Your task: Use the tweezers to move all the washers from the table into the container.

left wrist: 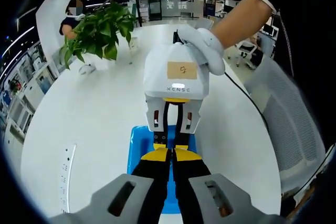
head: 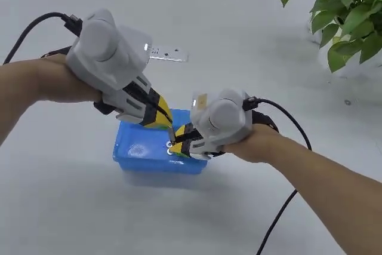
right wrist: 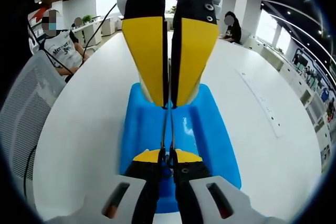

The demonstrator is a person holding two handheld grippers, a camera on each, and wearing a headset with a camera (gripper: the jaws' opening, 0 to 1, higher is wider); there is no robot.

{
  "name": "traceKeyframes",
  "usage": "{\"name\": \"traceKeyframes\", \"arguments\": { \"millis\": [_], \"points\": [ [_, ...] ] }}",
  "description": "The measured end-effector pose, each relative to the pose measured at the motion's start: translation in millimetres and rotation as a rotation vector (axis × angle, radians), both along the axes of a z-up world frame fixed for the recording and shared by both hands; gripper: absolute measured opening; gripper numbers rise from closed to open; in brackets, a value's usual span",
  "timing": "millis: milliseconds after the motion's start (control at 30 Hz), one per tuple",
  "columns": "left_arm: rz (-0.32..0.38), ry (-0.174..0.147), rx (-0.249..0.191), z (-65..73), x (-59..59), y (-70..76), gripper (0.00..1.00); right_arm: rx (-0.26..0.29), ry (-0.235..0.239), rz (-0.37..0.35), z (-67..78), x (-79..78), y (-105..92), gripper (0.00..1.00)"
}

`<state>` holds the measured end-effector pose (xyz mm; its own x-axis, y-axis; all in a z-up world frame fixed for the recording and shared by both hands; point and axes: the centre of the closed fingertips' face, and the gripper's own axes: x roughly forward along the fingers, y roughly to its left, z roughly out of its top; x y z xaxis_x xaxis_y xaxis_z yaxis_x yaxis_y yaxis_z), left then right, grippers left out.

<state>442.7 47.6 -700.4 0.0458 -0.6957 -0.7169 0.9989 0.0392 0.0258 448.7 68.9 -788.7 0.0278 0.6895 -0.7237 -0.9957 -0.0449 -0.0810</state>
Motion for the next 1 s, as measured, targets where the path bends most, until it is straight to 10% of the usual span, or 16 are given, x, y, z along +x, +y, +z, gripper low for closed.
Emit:
{"name": "traceKeyframes", "arguments": {
  "millis": [1000],
  "points": [
    [-0.001, -0.003, 0.004, -3.9, 1.8, 1.0, 0.05, -0.005, 0.000, 0.007, -3.0, 0.9, -1.4, 0.10]
  ]
}}
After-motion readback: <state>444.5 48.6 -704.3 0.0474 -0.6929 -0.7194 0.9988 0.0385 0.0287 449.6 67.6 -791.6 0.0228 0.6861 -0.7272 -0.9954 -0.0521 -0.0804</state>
